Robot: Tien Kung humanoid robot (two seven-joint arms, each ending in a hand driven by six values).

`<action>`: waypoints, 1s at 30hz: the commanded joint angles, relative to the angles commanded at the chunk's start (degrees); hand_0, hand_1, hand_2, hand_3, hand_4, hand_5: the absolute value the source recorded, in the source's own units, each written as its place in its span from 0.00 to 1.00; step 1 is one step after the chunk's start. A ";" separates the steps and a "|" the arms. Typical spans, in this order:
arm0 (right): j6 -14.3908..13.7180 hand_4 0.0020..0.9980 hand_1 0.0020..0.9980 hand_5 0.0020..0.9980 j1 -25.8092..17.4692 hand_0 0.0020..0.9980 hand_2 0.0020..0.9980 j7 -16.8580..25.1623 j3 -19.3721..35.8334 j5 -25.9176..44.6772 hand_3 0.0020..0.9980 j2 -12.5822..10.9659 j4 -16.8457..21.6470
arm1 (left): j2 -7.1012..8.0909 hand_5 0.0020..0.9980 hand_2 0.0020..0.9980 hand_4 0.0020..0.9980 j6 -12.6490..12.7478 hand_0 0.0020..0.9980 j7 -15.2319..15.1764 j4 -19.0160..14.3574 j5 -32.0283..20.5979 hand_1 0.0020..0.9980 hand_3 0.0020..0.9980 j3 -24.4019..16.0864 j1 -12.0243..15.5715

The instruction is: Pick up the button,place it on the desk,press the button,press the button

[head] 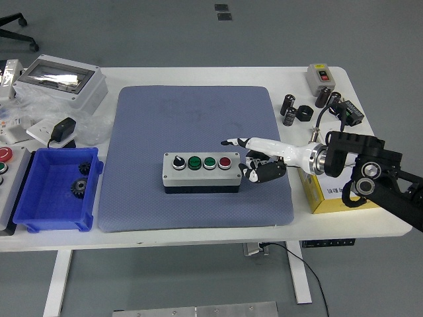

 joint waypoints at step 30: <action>-36.35 0.87 0.83 0.73 -29.77 0.85 0.85 42.24 17.95 11.35 0.86 18.41 -13.00 | -2.20 0.00 0.47 0.20 0.75 0.60 -0.23 0.22 -0.46 0.47 0.59 0.01 1.07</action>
